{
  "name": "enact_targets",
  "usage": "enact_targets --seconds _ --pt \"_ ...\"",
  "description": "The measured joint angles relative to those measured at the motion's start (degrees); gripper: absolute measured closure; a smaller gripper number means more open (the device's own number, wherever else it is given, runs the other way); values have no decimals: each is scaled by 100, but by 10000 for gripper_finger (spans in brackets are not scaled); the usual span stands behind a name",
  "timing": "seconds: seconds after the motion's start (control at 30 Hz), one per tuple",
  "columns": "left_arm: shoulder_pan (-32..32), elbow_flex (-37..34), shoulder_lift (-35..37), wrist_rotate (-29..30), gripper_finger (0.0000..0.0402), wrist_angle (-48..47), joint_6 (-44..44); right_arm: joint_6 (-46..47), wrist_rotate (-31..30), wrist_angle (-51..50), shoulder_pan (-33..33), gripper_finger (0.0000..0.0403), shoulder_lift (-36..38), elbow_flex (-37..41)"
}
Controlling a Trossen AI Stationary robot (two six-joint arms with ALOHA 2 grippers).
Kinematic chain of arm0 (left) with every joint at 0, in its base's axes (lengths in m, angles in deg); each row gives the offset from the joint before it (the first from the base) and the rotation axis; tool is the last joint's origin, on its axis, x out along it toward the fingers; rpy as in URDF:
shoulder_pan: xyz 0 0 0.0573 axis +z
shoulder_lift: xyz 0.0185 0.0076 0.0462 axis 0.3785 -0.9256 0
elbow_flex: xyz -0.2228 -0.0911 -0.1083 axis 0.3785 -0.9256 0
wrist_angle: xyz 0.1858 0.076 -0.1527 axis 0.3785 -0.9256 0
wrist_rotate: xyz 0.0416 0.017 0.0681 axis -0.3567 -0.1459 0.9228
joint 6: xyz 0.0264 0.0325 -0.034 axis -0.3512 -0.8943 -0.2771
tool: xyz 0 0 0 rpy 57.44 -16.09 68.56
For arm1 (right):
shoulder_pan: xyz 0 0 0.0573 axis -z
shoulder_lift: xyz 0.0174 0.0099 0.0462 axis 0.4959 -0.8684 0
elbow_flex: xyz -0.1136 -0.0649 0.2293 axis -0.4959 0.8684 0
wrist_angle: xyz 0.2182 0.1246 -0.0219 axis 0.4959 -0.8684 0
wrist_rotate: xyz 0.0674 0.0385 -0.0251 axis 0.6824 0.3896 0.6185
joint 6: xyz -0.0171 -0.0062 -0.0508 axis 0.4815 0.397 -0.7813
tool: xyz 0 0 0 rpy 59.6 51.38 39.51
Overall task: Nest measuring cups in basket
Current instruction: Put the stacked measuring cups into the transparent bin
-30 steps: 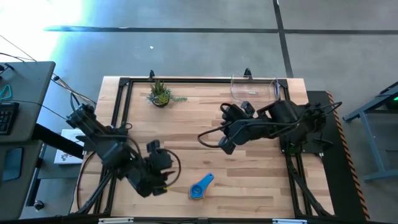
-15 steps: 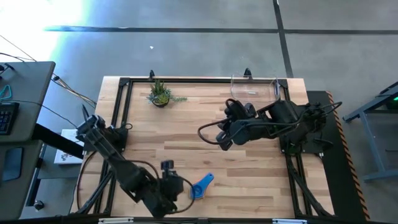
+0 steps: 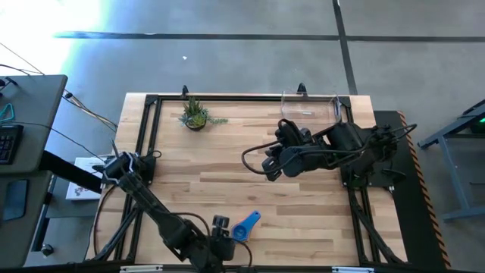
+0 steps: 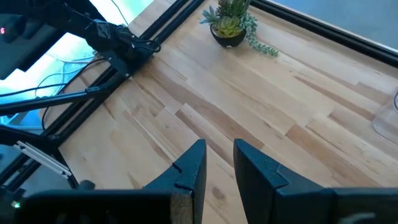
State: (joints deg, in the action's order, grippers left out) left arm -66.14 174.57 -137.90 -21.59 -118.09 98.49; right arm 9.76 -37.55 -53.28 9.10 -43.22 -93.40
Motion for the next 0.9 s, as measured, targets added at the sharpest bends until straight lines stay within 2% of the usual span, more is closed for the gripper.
enact_targets --seconds 0.57,0.9 --pt "-15 -2 -980 -826 234 216 -155 247 13 -3 -7 330 -2 2" --pt "86 -2 -1033 -825 234 235 -292 243 15 -4 -7 330 -4 2"
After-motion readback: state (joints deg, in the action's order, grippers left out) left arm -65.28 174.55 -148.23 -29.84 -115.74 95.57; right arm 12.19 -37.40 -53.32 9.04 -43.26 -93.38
